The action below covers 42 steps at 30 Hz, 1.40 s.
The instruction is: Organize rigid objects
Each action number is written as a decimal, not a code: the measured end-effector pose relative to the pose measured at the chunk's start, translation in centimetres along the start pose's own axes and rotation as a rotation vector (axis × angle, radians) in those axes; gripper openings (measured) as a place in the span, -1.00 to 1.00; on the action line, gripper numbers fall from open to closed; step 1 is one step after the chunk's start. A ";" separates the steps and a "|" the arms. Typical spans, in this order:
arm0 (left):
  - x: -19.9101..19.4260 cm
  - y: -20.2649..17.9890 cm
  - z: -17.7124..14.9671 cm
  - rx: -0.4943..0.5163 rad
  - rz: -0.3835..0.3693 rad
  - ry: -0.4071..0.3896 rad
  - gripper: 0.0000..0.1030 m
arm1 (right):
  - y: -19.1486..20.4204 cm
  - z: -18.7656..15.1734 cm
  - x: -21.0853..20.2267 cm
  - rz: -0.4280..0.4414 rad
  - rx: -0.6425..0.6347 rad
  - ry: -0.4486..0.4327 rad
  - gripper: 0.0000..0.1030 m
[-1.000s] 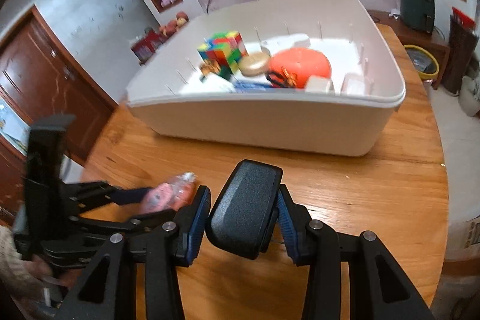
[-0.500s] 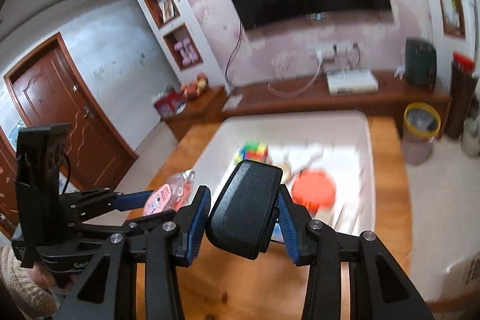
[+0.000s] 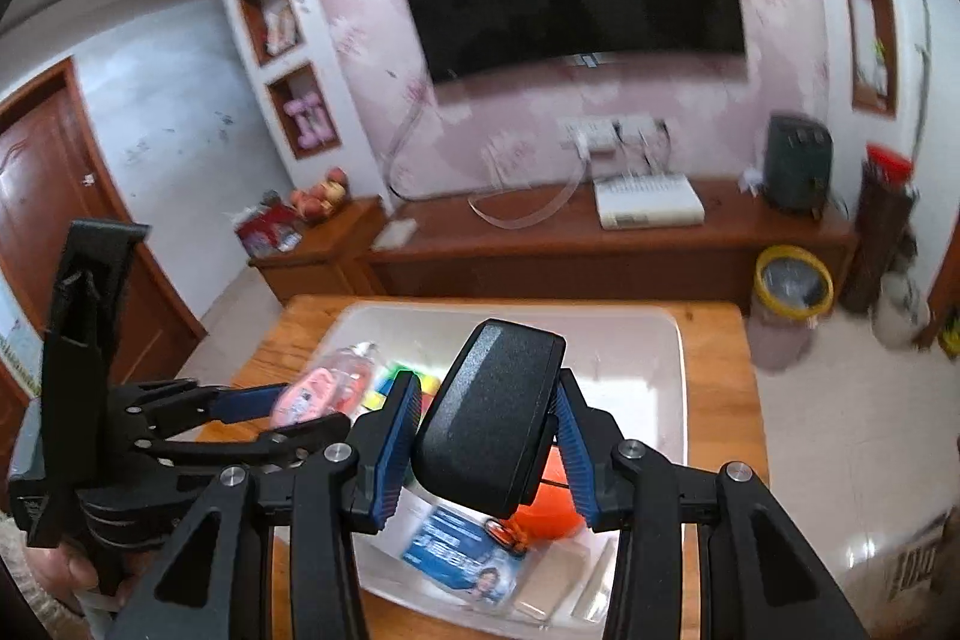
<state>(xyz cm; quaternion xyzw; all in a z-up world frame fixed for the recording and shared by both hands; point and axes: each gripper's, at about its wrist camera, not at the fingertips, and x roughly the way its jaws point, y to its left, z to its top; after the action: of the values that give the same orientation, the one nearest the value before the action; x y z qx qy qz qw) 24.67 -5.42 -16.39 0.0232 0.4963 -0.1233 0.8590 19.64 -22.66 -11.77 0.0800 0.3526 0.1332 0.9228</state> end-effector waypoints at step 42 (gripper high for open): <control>1.9 1.4 -2.7 -0.055 0.026 0.124 0.63 | 0.7 -4.8 5.4 -0.137 0.062 0.268 0.39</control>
<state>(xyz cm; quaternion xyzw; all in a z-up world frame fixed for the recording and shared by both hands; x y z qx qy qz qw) 23.64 -3.98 -19.48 0.0134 0.5514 -0.0968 0.8285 20.12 -20.10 -18.51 0.0658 0.4814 0.0685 0.8714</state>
